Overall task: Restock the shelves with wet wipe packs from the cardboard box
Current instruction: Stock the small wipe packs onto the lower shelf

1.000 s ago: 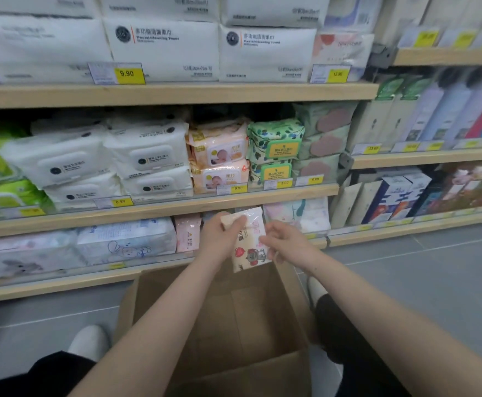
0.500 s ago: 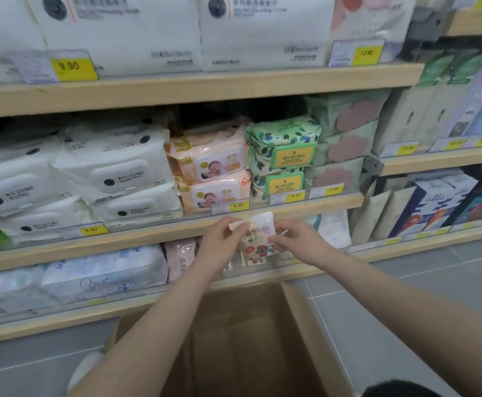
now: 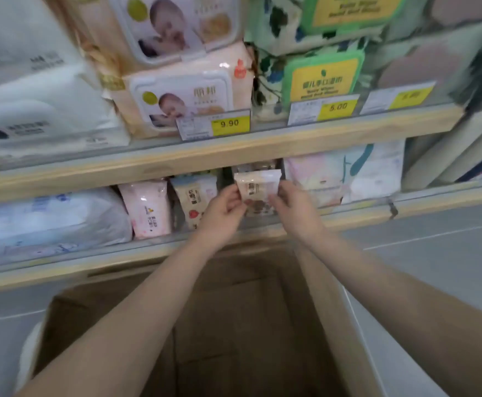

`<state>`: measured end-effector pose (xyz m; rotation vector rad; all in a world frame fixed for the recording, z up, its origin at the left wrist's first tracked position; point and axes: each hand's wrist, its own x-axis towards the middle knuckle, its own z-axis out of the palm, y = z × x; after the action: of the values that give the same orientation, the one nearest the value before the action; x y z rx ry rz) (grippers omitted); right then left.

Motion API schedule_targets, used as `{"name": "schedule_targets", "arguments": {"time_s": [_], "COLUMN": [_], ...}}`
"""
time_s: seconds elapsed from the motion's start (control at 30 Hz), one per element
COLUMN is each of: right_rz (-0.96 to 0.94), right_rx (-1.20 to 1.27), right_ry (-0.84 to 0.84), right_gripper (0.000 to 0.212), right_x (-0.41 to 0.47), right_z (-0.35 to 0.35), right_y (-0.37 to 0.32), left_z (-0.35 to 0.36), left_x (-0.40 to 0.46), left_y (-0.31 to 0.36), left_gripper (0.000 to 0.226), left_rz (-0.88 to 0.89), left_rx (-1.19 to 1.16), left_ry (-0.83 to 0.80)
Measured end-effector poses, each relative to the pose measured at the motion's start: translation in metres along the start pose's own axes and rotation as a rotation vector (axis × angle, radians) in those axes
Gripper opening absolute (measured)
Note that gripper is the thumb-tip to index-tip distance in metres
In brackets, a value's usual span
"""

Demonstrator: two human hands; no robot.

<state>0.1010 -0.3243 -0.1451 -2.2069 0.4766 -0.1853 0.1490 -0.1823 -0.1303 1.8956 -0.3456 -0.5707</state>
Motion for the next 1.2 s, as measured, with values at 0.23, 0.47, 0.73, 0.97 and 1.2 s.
{"name": "schedule_targets", "arguments": {"time_s": [0.23, 0.47, 0.73, 0.97, 1.2], "right_rz": [0.089, 0.308, 0.275, 0.192, 0.226], "right_rx": [-0.052, 0.036, 0.237, 0.288, 0.344], "right_ry": [-0.045, -0.123, -0.097, -0.046, -0.006], "right_gripper": [0.027, 0.056, 0.061, 0.066, 0.068], "right_x": [0.011, 0.028, 0.054, 0.045, 0.047], "right_z": [0.031, 0.033, 0.046, 0.044, 0.046], "right_y": [0.018, 0.007, 0.016, 0.006, 0.011], "left_z": [0.017, 0.021, 0.03, 0.032, 0.041], "left_x": [0.017, 0.038, 0.068, 0.071, 0.073], "left_y": [-0.032, -0.032, -0.036, -0.033, -0.027], "left_gripper": [0.046, 0.061, 0.048, 0.057, 0.044], "left_rz": [-0.012, -0.061, -0.074, -0.103, -0.036], "left_rx": [0.045, 0.199, 0.028, -0.287, -0.261], "left_ry": [0.119, 0.131, 0.208, 0.265, 0.293]}}
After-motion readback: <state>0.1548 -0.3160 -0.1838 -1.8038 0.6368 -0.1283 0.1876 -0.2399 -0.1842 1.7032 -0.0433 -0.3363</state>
